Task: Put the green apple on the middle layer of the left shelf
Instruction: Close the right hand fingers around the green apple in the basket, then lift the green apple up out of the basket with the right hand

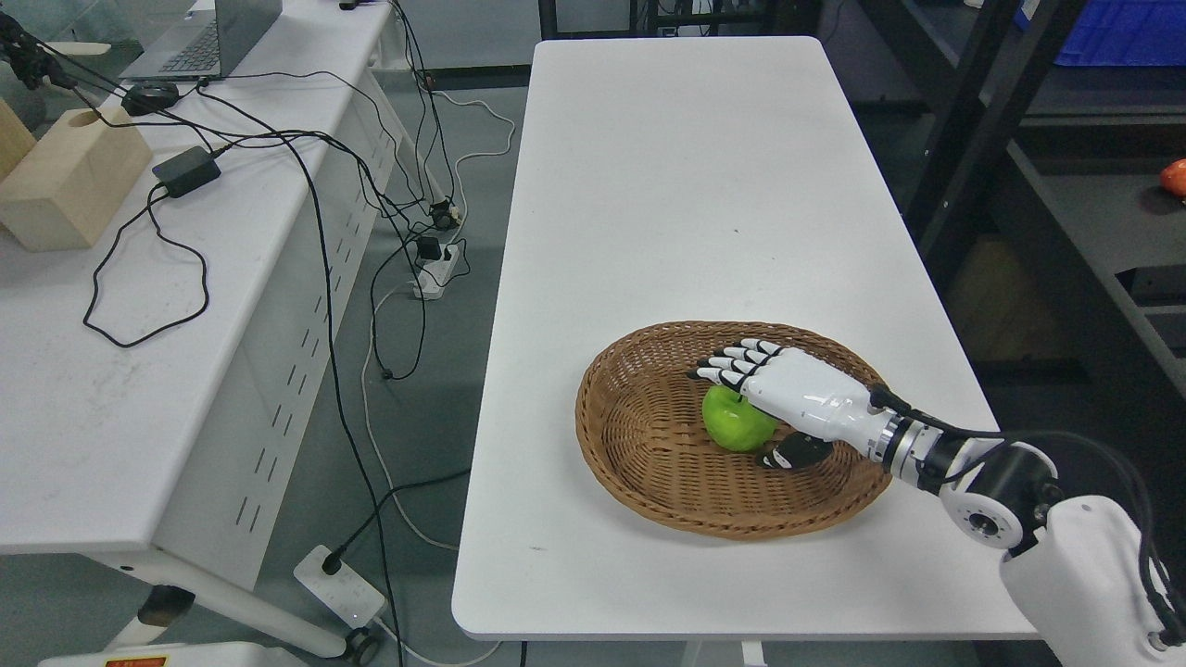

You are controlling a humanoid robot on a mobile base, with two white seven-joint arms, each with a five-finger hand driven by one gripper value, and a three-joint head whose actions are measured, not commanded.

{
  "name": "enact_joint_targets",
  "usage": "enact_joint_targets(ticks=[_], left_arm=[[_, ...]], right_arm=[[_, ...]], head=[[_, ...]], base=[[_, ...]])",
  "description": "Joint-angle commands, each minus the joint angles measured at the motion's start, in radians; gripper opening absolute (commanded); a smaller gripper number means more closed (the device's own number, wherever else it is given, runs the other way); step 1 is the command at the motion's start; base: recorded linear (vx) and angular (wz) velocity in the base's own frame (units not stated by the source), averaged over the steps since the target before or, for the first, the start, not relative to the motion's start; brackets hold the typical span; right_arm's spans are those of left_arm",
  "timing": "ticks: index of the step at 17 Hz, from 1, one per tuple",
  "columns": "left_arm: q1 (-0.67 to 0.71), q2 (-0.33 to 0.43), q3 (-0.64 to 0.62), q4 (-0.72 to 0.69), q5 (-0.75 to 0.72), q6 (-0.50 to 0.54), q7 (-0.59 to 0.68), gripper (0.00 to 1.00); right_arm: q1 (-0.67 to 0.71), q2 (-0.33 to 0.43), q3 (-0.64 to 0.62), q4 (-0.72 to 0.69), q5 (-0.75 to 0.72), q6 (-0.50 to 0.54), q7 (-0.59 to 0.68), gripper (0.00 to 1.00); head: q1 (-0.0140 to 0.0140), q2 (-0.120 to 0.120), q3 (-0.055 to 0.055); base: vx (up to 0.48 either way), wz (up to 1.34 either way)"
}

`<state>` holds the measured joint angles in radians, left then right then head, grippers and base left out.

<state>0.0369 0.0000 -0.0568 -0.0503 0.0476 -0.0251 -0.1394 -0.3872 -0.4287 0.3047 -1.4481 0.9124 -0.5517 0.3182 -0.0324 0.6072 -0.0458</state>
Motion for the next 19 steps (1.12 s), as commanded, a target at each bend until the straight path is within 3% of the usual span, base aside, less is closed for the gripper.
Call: enact_joint_targets(ticks=[1, 5, 8, 10, 11, 15, 19], left_arm=[[0.000, 0.018, 0.000, 0.000, 0.000, 0.001, 0.000, 1.00], [0.000, 0.018, 0.000, 0.000, 0.000, -0.001, 0.000, 1.00], [0.000, 0.018, 0.000, 0.000, 0.000, -0.001, 0.001, 1.00], [0.001, 0.018, 0.000, 0.000, 0.000, 0.001, 0.001, 1.00], [0.000, 0.018, 0.000, 0.000, 0.000, 0.001, 0.000, 1.00], [0.000, 0.018, 0.000, 0.001, 0.000, 0.001, 0.000, 1.00], [0.000, 0.018, 0.000, 0.001, 0.000, 0.001, 0.000, 1.00]], right_arm=[[-0.002, -0.099, 0.025, 0.044, -0.004, -0.001, -0.002, 0.99], [0.002, -0.105, 0.019, 0.040, -0.004, -0.033, -0.002, 0.65], [0.013, -0.104, 0.007, 0.038, -0.009, -0.063, -0.011, 0.50], [0.022, -0.102, -0.038, 0.038, -0.058, -0.106, -0.004, 0.12], [0.022, -0.102, -0.059, 0.037, -0.096, -0.117, 0.004, 0.02], [0.024, -0.084, -0.215, 0.009, -0.242, -0.100, 0.024, 0.00], [0.011, 0.111, -0.490, -0.029, -0.256, 0.166, -0.075, 0.00]], head=[[0.0000, 0.000, 0.000], [0.0000, 0.000, 0.000], [0.0000, 0.000, 0.000], [0.0000, 0.000, 0.000], [0.0000, 0.000, 0.000], [0.0000, 0.000, 0.000], [0.0000, 0.000, 0.000]], base=[[0.000, 0.00], [0.000, 0.00], [0.000, 0.00], [0.000, 0.00], [0.000, 0.00], [0.000, 0.00], [0.000, 0.00]])
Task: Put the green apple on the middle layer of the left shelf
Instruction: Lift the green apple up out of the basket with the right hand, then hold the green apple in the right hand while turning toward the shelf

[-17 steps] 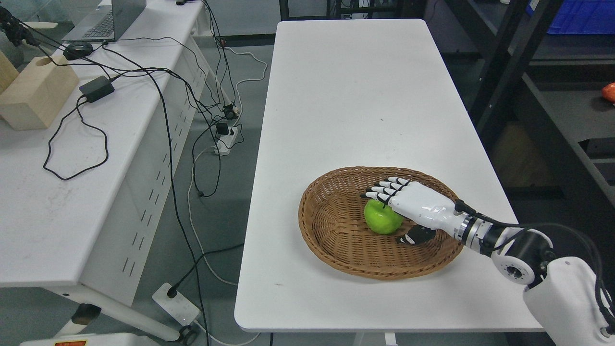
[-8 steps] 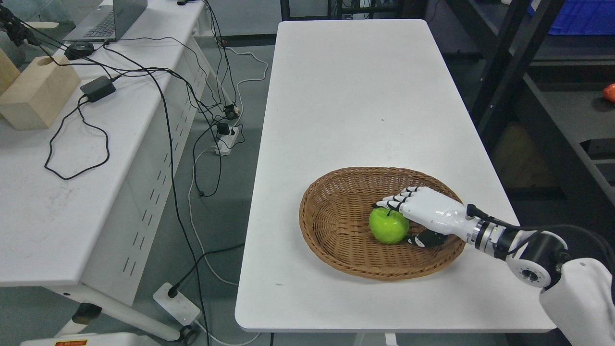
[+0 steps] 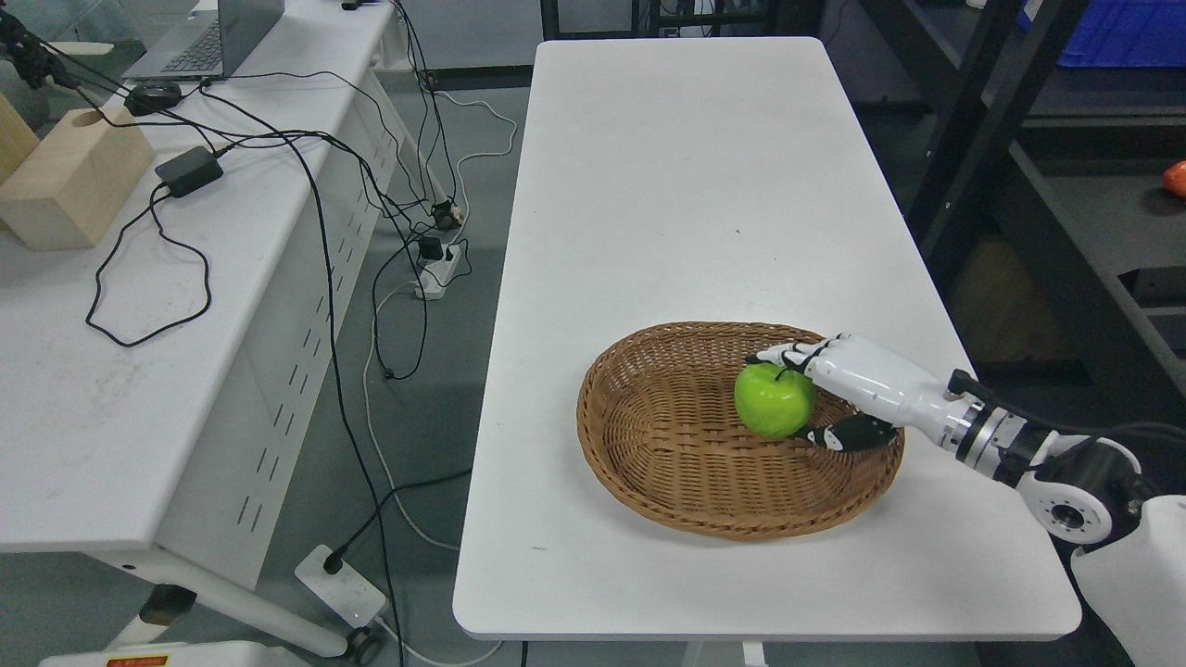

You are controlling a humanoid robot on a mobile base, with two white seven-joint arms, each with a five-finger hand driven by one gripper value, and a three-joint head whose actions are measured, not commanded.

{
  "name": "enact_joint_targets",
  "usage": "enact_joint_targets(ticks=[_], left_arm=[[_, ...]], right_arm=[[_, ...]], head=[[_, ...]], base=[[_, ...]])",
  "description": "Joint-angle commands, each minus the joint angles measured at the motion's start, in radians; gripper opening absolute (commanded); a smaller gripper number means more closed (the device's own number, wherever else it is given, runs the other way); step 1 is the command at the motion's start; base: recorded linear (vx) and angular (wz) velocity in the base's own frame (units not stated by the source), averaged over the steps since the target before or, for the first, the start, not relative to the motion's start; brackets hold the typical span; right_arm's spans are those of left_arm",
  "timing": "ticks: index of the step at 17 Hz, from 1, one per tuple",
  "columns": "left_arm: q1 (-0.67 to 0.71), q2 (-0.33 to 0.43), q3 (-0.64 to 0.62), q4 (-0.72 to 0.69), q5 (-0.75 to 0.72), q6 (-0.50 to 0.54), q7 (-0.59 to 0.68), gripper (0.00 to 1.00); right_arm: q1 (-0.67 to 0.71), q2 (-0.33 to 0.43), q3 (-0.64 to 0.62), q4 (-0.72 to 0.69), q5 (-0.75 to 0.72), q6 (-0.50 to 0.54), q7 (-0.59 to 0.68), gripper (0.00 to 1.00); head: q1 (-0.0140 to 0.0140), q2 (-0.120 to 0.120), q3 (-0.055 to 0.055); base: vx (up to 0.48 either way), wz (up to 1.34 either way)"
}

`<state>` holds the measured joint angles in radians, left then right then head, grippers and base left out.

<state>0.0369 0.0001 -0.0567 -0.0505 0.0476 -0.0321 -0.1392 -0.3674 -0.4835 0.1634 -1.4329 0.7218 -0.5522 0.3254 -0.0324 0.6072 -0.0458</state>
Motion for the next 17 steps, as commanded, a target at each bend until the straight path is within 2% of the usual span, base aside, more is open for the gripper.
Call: enact_joint_targets(ticks=[1, 6, 8, 13, 17], left_arm=[[0.000, 0.017, 0.000, 0.000, 0.000, 0.008, 0.000, 1.00], [0.000, 0.017, 0.000, 0.000, 0.000, 0.006, 0.001, 1.00], [0.000, 0.017, 0.000, 0.000, 0.000, 0.008, 0.000, 1.00], [0.000, 0.017, 0.000, 0.000, 0.000, 0.008, 0.000, 1.00], [0.000, 0.017, 0.000, 0.000, 0.000, 0.006, 0.000, 1.00]], right_arm=[[-0.007, 0.183, -0.381, -0.050, -0.067, 0.225, -0.153, 0.00], [0.064, 0.206, -0.395, -0.092, -0.064, 0.400, -0.446, 0.00], [0.103, 0.213, -0.395, -0.116, -0.065, 0.439, -0.520, 0.00], [0.205, 0.304, -0.412, -0.187, -0.065, 0.436, -0.536, 0.00], [0.239, 0.322, -0.412, -0.195, -0.065, 0.431, -0.537, 0.00]], head=[[0.0000, 0.000, 0.000], [0.0000, 0.000, 0.000], [0.0000, 0.000, 0.000], [0.0000, 0.000, 0.000], [0.0000, 0.000, 0.000]], base=[[0.000, 0.00], [0.006, 0.00], [0.000, 0.00], [-0.100, 0.00], [-0.383, 0.01]])
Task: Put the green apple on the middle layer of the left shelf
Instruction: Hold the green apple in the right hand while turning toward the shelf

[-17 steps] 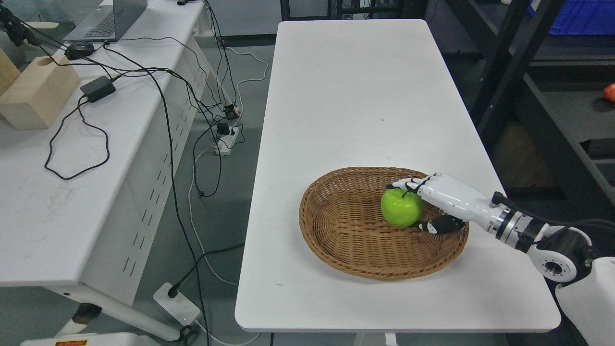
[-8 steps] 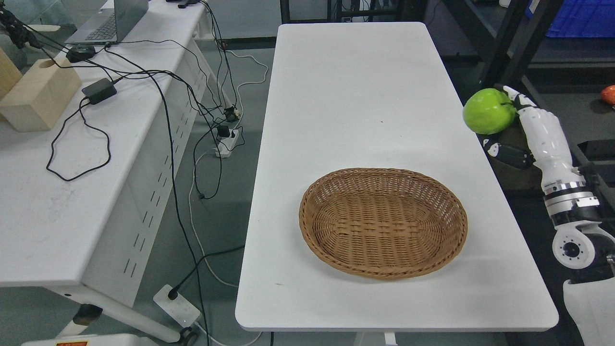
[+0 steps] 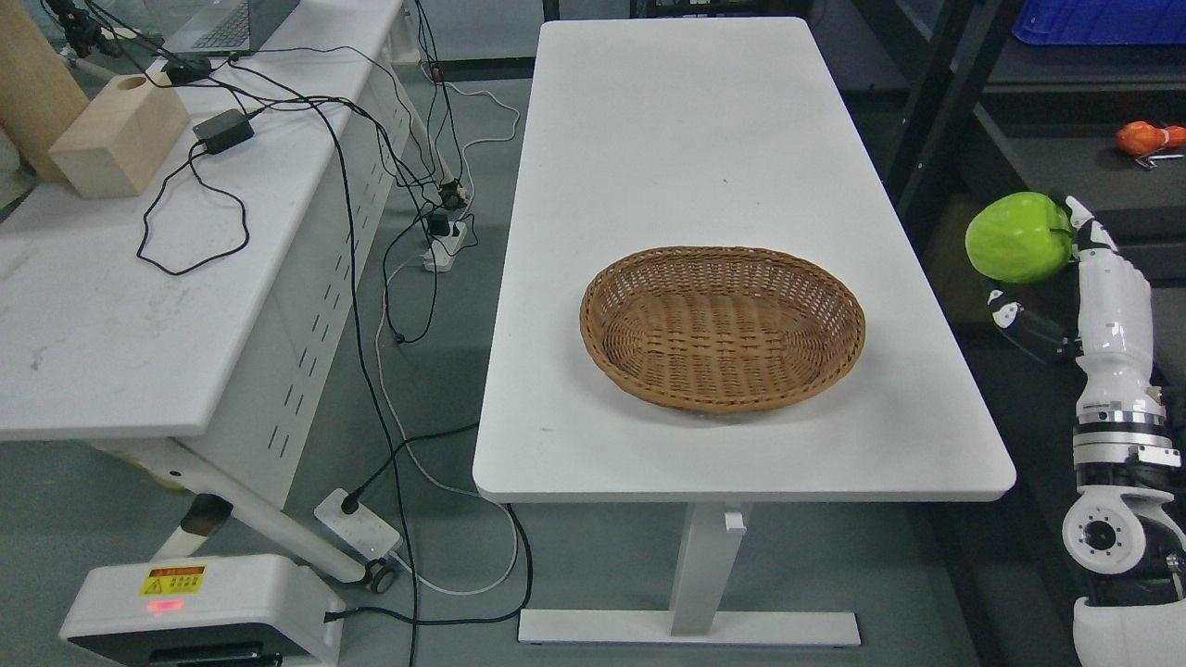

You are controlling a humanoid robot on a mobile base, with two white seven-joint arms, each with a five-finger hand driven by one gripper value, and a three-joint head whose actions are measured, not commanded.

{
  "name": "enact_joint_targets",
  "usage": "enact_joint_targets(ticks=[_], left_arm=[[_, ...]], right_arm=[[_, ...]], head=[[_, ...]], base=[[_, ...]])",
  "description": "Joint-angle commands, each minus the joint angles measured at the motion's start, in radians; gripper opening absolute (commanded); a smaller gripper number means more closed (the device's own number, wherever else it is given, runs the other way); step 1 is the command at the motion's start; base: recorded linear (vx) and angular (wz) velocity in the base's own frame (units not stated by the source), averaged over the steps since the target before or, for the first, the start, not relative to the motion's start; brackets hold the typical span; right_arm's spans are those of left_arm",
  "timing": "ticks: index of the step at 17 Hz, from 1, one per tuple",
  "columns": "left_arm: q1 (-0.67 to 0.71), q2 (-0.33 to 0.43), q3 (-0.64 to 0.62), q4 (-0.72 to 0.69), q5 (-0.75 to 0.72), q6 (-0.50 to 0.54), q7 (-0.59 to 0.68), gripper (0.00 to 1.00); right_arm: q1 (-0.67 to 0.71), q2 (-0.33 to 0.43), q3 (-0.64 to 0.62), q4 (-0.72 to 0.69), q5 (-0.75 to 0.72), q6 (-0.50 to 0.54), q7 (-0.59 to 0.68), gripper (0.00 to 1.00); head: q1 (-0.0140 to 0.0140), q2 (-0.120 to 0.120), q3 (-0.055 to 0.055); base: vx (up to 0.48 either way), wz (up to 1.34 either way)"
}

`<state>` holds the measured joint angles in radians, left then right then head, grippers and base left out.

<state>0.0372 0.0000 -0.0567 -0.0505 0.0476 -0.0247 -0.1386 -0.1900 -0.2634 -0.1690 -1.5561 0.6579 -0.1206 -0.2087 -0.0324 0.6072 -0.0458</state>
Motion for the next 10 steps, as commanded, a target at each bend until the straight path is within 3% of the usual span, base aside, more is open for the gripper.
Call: enact_joint_targets(ticks=[1, 10], left_arm=[[0.000, 0.017, 0.000, 0.000, 0.000, 0.000, -0.001, 1.00], [0.000, 0.017, 0.000, 0.000, 0.000, 0.000, -0.001, 1.00]], right_arm=[[0.063, 0.102, -0.081, -0.071, -0.003, -0.002, -0.003, 0.00], [0.092, 0.104, -0.079, -0.071, -0.003, -0.024, -0.015, 0.00]], head=[[0.0000, 0.000, 0.000], [0.0000, 0.000, 0.000]], base=[[-0.520, -0.03], [-0.582, -0.07]])
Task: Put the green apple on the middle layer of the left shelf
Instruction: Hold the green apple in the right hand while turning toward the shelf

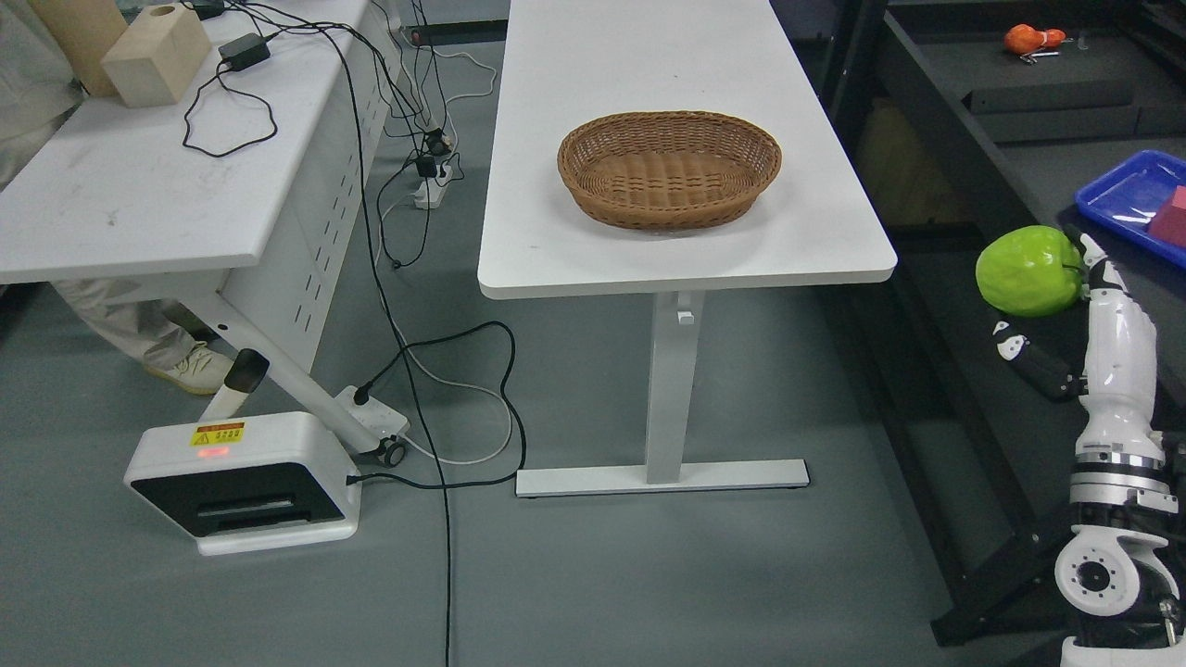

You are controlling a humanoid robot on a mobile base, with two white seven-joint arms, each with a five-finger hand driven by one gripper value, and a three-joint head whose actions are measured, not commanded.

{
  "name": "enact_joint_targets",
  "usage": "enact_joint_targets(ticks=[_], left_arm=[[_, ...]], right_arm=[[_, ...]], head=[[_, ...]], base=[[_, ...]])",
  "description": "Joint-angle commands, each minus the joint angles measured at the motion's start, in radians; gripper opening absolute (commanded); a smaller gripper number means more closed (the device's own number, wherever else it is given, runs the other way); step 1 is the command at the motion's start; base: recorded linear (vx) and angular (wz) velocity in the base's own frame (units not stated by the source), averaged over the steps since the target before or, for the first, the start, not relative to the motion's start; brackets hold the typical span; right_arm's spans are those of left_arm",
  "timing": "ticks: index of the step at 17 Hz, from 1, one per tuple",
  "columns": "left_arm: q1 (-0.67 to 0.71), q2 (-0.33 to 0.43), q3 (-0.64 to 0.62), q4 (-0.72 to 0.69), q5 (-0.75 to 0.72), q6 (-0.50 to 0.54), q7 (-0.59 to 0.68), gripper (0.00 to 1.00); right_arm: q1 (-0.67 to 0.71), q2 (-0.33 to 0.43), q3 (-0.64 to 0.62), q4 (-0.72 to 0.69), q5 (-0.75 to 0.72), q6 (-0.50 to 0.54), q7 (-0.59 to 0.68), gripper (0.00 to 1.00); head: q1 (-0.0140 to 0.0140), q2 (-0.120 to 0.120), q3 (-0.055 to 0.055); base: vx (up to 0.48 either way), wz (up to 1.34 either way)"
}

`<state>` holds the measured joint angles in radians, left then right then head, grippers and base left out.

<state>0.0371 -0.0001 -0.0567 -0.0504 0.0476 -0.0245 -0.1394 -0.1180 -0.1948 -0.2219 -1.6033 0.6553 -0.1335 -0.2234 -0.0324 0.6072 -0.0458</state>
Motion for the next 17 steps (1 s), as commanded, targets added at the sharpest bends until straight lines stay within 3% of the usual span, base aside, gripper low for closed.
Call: enact_joint_targets(ticks=[1, 9, 17], left_arm=[[0.000, 0.018, 0.000, 0.000, 0.000, 0.000, 0.000, 1.00], [0.000, 0.018, 0.000, 0.000, 0.000, -0.002, 0.000, 1.00], [0.000, 0.018, 0.000, 0.000, 0.000, -0.002, 0.000, 1.00]], right_arm=[[0.020, 0.035, -0.025, -0.024, 0.000, -0.011, -0.001, 0.00], [0.026, 0.035, -0.025, -0.023, 0.001, -0.011, -0.001, 0.00], [0.029, 0.041, -0.019, -0.023, 0.001, -0.012, -0.001, 0.00]], head=[[0.0000, 0.000, 0.000], [0.0000, 0.000, 0.000], [0.0000, 0.000, 0.000]], base=[[-0.534, 0.00], [-0.380, -0.29], [0.073, -1.92]])
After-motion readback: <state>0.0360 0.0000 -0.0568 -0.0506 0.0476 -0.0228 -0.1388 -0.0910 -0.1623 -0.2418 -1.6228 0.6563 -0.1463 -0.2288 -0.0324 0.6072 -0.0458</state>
